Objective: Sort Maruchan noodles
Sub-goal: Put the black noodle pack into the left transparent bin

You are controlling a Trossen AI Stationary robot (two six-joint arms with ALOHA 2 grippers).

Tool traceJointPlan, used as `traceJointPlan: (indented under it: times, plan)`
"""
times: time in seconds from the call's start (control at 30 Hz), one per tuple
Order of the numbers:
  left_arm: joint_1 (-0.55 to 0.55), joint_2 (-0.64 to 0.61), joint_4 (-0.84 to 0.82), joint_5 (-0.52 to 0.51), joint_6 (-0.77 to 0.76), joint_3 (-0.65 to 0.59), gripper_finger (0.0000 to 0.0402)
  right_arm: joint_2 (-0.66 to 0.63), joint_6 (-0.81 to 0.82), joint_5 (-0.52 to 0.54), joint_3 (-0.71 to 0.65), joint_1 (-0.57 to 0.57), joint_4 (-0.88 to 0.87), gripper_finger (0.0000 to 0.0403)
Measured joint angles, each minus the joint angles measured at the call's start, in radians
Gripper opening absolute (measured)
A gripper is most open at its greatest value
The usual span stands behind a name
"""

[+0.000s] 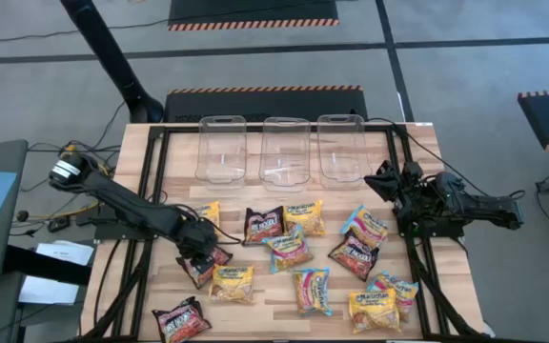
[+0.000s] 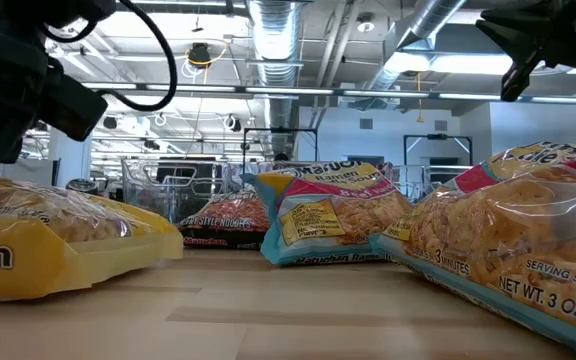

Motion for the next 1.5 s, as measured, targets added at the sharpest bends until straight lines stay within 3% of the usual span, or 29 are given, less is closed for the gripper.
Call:
traceJointPlan:
  times: [0.17,0.53,1.13,1.5]
  plan:
    - [-0.002,0.017,0.013,-0.001,0.0,0.0,0.0135,0.0,0.0,0.0,0.0,0.0,0.004,0.0069]
    - [-0.002,0.023,-0.004,-0.027,0.068,0.02,0.0012,0.0,0.0,0.0,0.0,0.0,0.004,0.0069]
    - [-0.002,0.026,-0.053,-0.047,0.233,0.177,0.0001,0.0,0.0,0.0,0.0,0.0,0.004,0.0069]
    - [-0.002,0.025,-0.168,-0.146,0.283,0.269,0.0,0.0,0.0,0.0,0.0,0.0,0.004,0.0069]
